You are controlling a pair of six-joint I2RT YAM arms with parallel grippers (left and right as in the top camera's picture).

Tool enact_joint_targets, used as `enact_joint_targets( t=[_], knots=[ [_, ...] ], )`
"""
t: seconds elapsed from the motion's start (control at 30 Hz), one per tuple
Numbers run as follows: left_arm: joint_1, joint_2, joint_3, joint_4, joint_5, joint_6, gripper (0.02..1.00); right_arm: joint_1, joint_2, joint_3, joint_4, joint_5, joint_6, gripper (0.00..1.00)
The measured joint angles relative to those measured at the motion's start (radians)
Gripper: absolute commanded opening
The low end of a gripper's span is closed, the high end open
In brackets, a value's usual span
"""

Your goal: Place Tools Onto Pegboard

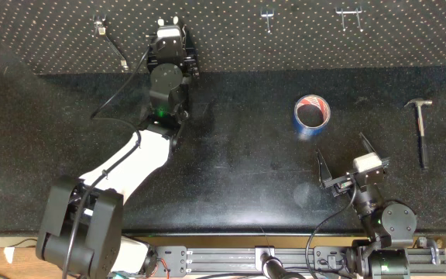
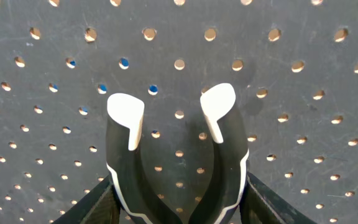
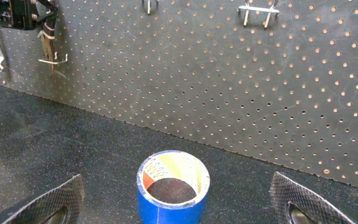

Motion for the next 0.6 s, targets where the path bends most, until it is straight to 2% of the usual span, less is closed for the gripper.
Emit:
enact_joint_targets(
  t=[0.1,0.17,0.2,0.23,0.47,0.53,0.6],
  knots=[
    [0.0,0.001,0.0,0.001,0.0,0.002,0.676,0.0,0.0,0.0,0.0,0.0,0.0,0.976],
    [0.0,0.001,0.0,0.003,0.005,0.01,0.822,0.0,0.0,0.0,0.0,0.0,0.0,0.976],
    [0.0,0.001,0.0,0.007,0.008,0.007,0.969,0.0,0.0,0.0,0.0,0.0,0.0,0.976],
    [0.0,0.001,0.0,0.014,0.008,0.006,0.996,0.0,0.0,0.0,0.0,0.0,0.0,0.976],
    [0.0,-0.002,0.0,0.003,0.016,0.007,0.996,0.0,0.0,0.0,0.0,0.0,0.0,0.976],
    [0.003,-0.051,0.002,-0.115,0.023,0.007,0.996,0.0,0.0,0.0,0.0,0.0,0.0,0.974],
    [0.018,-0.158,0.008,-0.357,0.032,0.009,0.996,0.0,0.0,0.0,0.0,0.0,0.0,0.976]
  ],
)
